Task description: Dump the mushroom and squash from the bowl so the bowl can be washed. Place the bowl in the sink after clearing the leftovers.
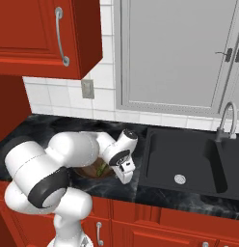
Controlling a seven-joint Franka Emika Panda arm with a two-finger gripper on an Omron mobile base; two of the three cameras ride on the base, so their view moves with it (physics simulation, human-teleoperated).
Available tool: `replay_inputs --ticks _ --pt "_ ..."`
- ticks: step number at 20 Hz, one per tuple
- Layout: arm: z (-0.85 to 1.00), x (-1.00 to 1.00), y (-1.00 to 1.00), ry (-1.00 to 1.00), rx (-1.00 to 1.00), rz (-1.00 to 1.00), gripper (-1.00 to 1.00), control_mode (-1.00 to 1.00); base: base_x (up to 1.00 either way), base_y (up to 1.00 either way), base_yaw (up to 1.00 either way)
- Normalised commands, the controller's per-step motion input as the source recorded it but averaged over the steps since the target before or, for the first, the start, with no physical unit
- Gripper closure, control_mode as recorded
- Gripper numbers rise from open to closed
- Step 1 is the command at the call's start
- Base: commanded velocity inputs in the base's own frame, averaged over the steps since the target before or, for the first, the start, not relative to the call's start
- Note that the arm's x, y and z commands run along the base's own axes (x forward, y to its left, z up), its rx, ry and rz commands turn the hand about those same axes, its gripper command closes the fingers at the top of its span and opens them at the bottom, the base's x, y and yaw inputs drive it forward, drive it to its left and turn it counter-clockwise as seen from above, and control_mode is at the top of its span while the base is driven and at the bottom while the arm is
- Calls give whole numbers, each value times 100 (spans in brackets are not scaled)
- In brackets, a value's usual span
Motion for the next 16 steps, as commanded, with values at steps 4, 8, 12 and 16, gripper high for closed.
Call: replay_inputs --ticks 4,8,12,16 --pt "4 -2 0 -3 0 0 100 -100 0 0 0" --pt "29 -20 0 -14 0 0 100 -100 0 0 0" --pt "67 -34 1 -23 0 0 100 -100 0 0 0" --pt "87 -35 16 -26 0 0 100 -100 0 0 0"
